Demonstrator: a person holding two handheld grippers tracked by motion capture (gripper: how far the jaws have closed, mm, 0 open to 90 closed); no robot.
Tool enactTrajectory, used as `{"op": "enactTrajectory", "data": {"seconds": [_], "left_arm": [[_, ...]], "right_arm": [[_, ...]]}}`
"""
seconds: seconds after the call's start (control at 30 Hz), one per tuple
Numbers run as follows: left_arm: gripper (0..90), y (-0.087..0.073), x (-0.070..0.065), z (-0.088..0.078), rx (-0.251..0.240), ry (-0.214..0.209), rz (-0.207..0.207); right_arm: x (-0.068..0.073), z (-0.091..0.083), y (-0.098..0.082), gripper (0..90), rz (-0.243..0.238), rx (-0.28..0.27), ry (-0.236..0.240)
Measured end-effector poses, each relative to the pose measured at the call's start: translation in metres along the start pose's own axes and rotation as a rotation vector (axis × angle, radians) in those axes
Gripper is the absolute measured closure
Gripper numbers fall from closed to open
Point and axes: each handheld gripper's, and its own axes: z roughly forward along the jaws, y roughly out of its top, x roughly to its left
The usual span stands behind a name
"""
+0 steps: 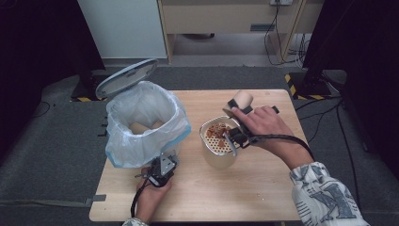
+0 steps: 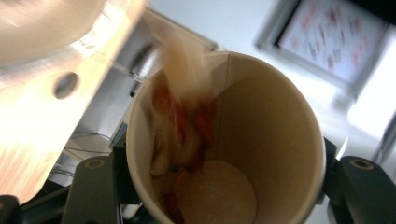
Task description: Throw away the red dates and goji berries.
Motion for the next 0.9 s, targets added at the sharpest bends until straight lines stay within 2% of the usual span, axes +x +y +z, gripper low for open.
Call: {"op": "enactTrajectory", "data": {"seconds": [0.03, 0.07, 0.1, 0.2, 0.27, 0.37, 0.4, 0.5, 0.57, 0.6, 0.63, 0.8, 0.83, 0.87, 0.9], "left_arm": [[85.1, 0.0, 0.0, 0.0, 0.004, 0.001, 0.003], [85.1, 0.0, 0.0, 0.0, 0.004, 0.001, 0.003], [85.1, 0.0, 0.0, 0.0, 0.007, 0.002, 0.004], [85.1, 0.0, 0.0, 0.0, 0.005, 0.002, 0.004], [85.1, 0.0, -0.001, 0.0, 0.003, 0.004, 0.001], [85.1, 0.0, -0.001, 0.0, 0.002, 0.003, 0.0], [85.1, 0.0, 0.0, 0.0, 0.001, 0.002, -0.001], [85.1, 0.0, 0.0, 0.0, 0.0, 0.001, -0.003], [85.1, 0.0, 0.0, 0.0, 0.001, 0.002, -0.002], [85.1, 0.0, 0.0, 0.0, 0.001, 0.002, -0.002], [85.1, 0.0, 0.0, 0.0, 0.001, 0.001, -0.002], [85.2, 0.0, 0.0, 0.0, 0.0, 0.001, -0.003], [85.1, 0.0, 0.0, 0.0, 0.0, 0.001, -0.003], [85.1, 0.0, 0.0, 0.0, 0.0, 0.001, -0.003], [85.1, 0.0, 0.0, 0.0, -0.001, 0.001, -0.004]], "right_arm": [[-0.003, -0.001, -0.008, 36.0, 0.051, 0.022, -0.009], [-0.005, -0.002, -0.013, 36.0, 0.059, 0.031, -0.012], [-0.005, -0.003, -0.016, 35.9, 0.04, 0.033, -0.011], [-0.004, -0.004, -0.016, 35.8, 0.045, 0.03, -0.004], [-0.002, -0.003, -0.012, 35.5, 0.071, 0.01, 0.001], [-0.001, -0.002, -0.009, 35.2, 0.128, 0.0, 0.009], [-0.001, -0.001, -0.01, 35.0, 0.16, -0.008, 0.016], [-0.004, -0.001, -0.011, 34.8, 0.23, -0.015, 0.037], [-0.007, 0.0, -0.012, 34.8, 0.274, -0.029, 0.033], [-0.007, 0.0, -0.012, 34.8, 0.274, -0.029, 0.033], [-0.011, 0.0, -0.011, 34.9, 0.315, -0.034, 0.04], [-0.017, 0.003, -0.009, 34.9, 0.374, -0.052, 0.053], [-0.017, 0.003, -0.009, 34.9, 0.374, -0.052, 0.053], [-0.019, 0.004, -0.008, 34.8, 0.406, -0.068, 0.062], [-0.02, 0.005, -0.008, 34.8, 0.412, -0.071, 0.062]]}}
